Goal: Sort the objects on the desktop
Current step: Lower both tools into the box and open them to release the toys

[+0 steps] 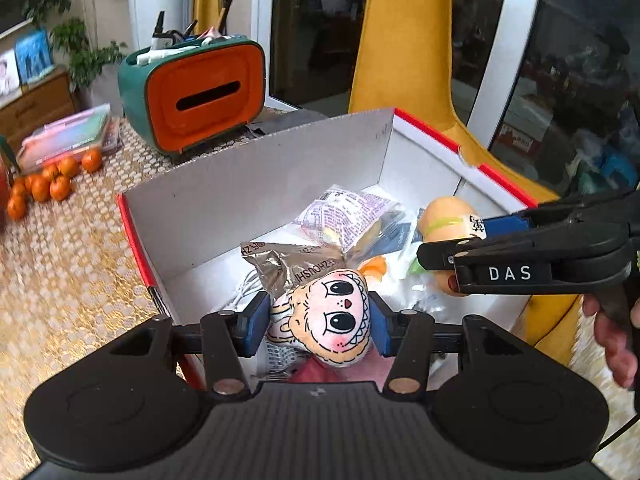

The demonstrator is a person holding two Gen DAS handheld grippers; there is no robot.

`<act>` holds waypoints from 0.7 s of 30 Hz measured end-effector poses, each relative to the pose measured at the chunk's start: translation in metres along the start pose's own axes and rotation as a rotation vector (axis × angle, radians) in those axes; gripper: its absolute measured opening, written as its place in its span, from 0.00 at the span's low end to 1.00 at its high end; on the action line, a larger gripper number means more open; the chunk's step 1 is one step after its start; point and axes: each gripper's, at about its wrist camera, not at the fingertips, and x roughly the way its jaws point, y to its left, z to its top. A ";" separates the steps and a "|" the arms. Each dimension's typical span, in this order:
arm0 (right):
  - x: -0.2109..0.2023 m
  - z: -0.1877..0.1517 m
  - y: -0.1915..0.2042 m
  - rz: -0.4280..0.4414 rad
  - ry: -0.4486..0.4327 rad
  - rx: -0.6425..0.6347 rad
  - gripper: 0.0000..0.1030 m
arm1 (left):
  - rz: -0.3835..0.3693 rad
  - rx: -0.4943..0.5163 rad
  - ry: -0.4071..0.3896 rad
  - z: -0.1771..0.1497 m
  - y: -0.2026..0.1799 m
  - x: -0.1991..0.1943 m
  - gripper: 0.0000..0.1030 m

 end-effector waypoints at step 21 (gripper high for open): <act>0.013 -0.008 0.002 -0.009 0.018 -0.036 0.50 | -0.032 0.045 0.023 -0.001 -0.010 0.017 0.50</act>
